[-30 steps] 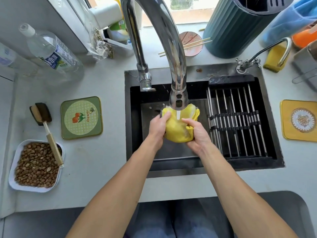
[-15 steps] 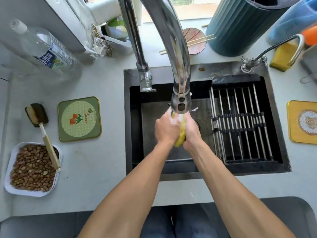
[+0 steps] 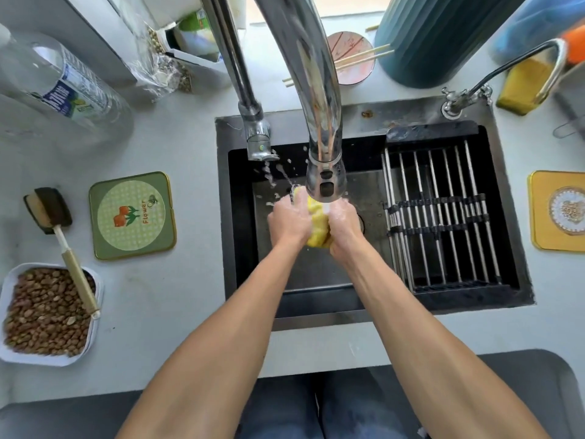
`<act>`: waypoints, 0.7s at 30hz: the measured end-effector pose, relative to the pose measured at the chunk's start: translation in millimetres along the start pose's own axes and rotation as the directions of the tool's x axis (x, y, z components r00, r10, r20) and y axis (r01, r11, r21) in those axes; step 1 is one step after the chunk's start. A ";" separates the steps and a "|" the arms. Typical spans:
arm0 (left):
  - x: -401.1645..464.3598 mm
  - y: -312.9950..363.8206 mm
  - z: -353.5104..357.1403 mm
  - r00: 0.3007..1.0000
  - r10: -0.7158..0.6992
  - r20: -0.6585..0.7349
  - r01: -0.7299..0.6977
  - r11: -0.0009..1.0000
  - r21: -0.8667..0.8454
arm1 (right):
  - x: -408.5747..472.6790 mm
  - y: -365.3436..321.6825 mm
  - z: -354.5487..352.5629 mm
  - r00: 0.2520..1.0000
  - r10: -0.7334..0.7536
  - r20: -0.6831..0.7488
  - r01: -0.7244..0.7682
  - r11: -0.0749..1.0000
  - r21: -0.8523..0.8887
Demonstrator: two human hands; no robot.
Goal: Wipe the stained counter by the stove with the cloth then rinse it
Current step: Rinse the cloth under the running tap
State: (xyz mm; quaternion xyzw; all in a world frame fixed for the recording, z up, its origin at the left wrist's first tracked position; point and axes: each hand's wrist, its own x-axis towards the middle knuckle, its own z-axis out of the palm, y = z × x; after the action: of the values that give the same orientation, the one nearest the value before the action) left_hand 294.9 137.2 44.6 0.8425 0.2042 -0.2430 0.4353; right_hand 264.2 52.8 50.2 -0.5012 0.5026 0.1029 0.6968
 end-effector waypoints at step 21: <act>-26.5 10.8 13.8 0.995 0.099 0.014 -0.099 0.995 0.013 | -1.6 15.5 0.2 0.992 0.117 0.047 -0.121 0.990 0.077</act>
State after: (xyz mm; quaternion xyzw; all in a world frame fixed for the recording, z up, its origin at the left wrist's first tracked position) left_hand 276.5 116.3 60.1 0.8527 0.1575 -0.2282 0.4427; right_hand 253.5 60.9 42.2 -0.4399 0.5204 0.1347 0.7194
